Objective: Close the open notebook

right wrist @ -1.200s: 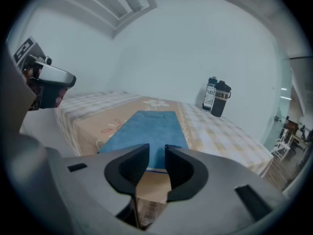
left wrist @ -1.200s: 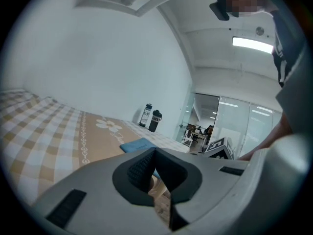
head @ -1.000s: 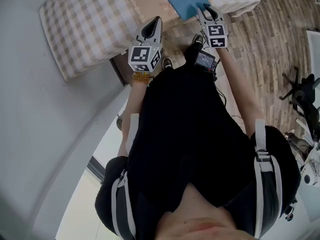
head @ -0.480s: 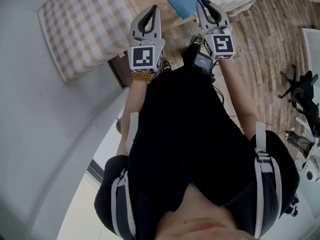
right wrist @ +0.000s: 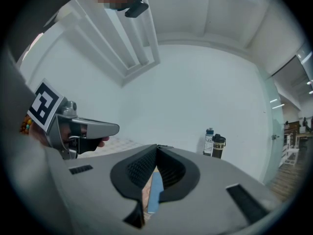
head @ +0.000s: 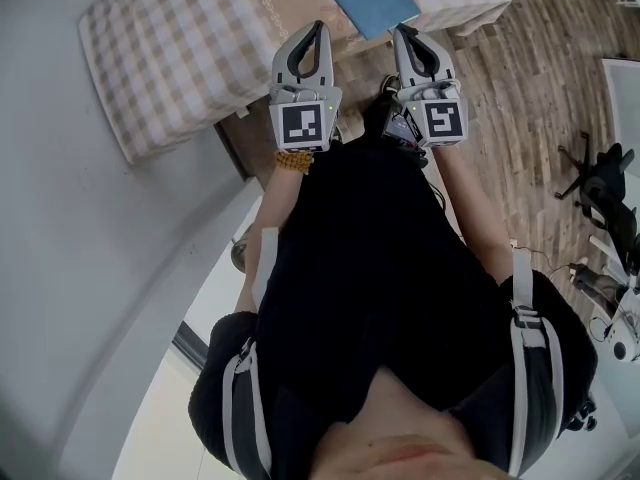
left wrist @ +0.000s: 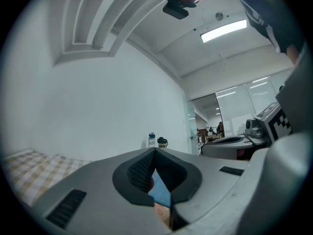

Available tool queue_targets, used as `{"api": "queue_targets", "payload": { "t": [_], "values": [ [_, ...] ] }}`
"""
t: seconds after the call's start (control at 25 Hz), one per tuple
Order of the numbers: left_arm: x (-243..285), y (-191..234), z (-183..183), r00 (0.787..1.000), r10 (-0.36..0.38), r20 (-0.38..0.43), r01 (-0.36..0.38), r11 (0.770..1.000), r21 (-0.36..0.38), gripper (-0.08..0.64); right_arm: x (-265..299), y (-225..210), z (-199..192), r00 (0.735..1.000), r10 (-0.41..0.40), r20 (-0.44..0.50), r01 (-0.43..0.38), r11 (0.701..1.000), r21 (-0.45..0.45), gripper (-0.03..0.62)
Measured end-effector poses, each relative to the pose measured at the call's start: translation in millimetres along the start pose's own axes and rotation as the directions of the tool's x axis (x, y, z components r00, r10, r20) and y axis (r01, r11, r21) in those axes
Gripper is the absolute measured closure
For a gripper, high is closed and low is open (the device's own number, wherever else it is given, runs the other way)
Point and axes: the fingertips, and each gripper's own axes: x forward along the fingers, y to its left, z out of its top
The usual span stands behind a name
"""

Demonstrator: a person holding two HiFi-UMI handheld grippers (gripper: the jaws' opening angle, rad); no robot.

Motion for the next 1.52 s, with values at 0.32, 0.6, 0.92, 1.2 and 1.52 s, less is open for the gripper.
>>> {"api": "queue_targets", "payload": {
  "t": [0.32, 0.6, 0.92, 1.2, 1.52],
  "values": [
    [-17.5, -16.6, -31.4, 0.997, -0.039, -0.064, 0.040, 0.999, 0.017, 0.560, -7.3, 29.2, -29.2, 0.997, 0.044, -0.071, -0.043, 0.999, 0.004, 0.587],
    [-27.7, -6.8, -35.0, 0.998, -0.020, -0.065, 0.021, 0.999, 0.027, 0.560, -7.5, 48.4, -38.4, 0.990, 0.103, -0.095, -0.104, 0.995, -0.007, 0.588],
    [-32.7, -5.9, -42.2, 0.997, -0.019, -0.080, 0.022, 0.999, 0.032, 0.560, -10.1, 53.5, -50.8, 0.985, 0.116, -0.126, -0.116, 0.993, 0.004, 0.588],
    [-32.4, -5.6, -46.6, 0.996, -0.022, -0.092, 0.025, 0.999, 0.030, 0.560, -10.5, 49.4, -53.2, 0.985, 0.106, -0.134, -0.107, 0.994, 0.001, 0.588],
    [-31.3, -3.1, -50.4, 0.994, -0.018, -0.105, 0.020, 1.000, 0.024, 0.560, -11.2, 25.9, -66.7, 0.984, 0.066, -0.166, -0.064, 0.998, 0.015, 0.588]
  ]
}}
